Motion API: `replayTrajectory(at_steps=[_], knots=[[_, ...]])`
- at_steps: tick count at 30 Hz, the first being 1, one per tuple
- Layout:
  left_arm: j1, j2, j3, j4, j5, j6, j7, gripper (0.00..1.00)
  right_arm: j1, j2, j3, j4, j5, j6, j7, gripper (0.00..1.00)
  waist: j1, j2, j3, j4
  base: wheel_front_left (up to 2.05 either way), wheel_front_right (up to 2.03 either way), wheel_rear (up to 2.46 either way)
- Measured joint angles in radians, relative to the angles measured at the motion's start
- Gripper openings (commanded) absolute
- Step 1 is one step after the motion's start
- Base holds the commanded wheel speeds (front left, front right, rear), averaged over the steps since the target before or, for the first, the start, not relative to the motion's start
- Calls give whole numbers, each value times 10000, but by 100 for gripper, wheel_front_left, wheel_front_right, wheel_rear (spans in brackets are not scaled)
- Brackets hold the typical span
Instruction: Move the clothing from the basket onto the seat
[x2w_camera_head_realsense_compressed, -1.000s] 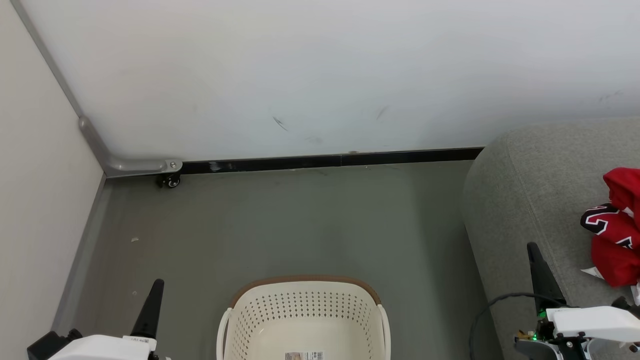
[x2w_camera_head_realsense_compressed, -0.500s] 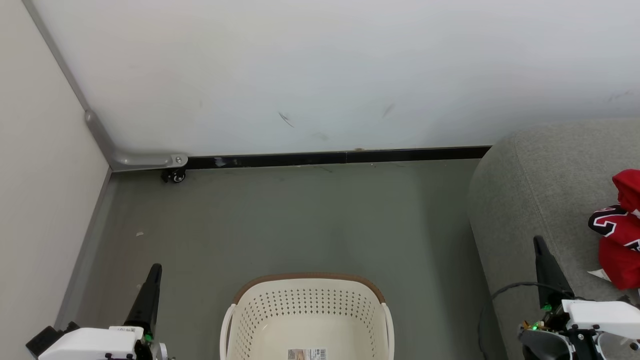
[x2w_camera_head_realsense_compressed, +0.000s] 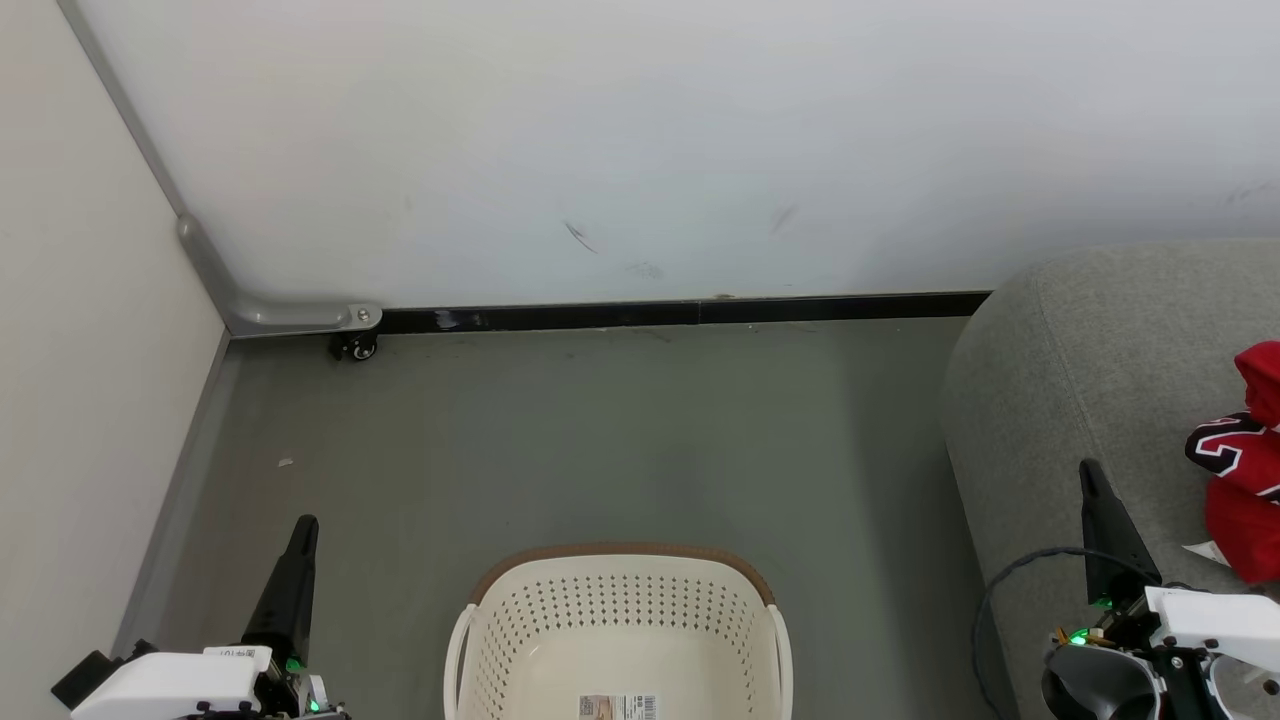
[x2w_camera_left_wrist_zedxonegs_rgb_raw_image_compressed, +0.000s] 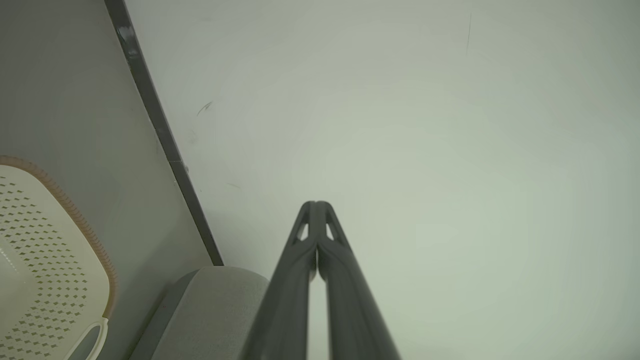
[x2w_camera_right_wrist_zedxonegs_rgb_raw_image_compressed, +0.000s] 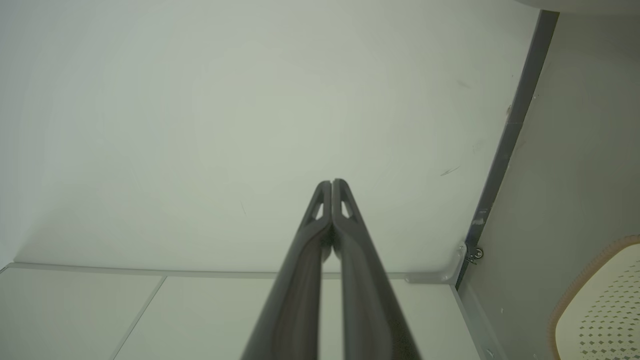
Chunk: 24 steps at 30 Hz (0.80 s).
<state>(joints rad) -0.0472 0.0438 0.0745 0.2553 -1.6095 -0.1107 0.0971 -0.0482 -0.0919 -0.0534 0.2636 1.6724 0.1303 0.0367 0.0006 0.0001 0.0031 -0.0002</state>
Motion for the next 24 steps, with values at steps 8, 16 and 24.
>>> replayTrajectory(at_steps=[8, 16, 24], knots=[[0, -2, 4, 25, 0, -25, 8, 0, 0, 0, -8, 0, 0, 0, 0, 0, 0, 0, 0, 0, 0, 0, 0], [-3, -2, 6, 59, 0, -27, 8, 0, 0, 0, -13, 2, 0, 0, 0, 0, -1, 0, -1, 0, 0, 0, 0], [-8, -2, 8, 88, 0, -35, 8, 0, 0, 2, -19, 2, 0, 0, 2, 0, -2, 0, -1, 1, 0, 0, 0]])
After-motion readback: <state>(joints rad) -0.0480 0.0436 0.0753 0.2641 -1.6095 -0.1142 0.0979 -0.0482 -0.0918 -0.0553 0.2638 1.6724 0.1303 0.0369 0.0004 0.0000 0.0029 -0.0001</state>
